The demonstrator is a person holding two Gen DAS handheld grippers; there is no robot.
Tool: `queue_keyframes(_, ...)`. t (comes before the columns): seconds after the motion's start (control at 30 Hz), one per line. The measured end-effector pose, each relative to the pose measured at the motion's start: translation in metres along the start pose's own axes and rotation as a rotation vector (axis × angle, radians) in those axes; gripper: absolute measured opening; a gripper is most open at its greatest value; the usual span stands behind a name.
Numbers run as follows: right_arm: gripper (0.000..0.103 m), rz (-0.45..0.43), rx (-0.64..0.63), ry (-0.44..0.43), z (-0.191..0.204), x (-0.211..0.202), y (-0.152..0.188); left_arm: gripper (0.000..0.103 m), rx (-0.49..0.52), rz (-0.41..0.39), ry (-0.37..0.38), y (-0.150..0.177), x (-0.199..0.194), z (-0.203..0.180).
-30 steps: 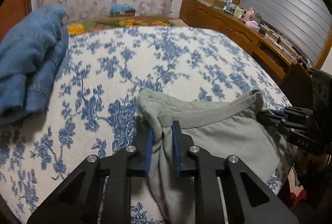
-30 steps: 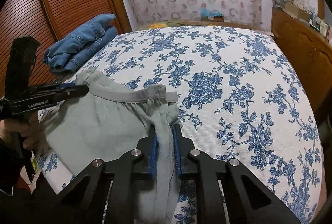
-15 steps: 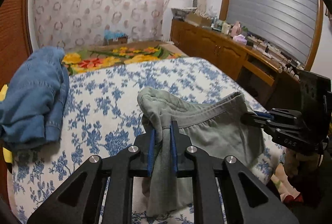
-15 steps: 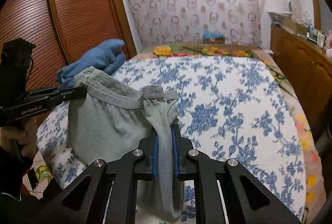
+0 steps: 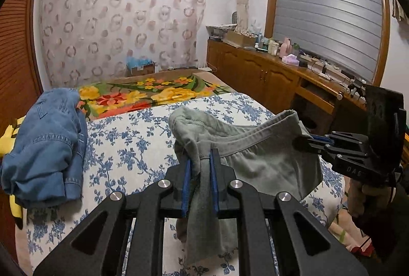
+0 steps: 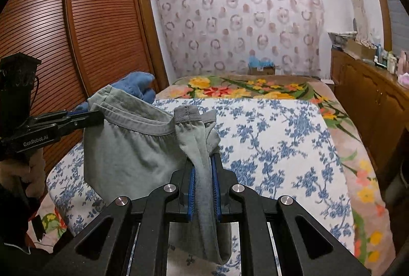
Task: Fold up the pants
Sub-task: 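Grasp the folded garment's end with both grippers and lift it, then carry the lifted grey-green pants with both grippers toward the denim pile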
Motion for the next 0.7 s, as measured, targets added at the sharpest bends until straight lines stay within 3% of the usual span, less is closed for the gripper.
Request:
queue_keyframes(0.47, 0.012, 0.001, -0.024, -0.02, -0.007, 0.021, -0.025, 0.015, -0.006, 0.006, -0.012, -0.023, 0.017, 0.005)
queue_keyframes(0.7, 0.012, -0.014, -0.041, -0.027, -0.011, 0.035, -0.057, 0.015, -0.005, -0.016, -0.019, -0.049, 0.019, 0.017)
Point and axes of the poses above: each gripper's, at about its wrist camera, not at the fingertips, and x roughly the way its jaws point, z to its left, y to its underside, the point moved 1 cm from there along x, roughly the way its jaws point, and after that the axes turned 1 degree about -y, right-handed, at the moved point
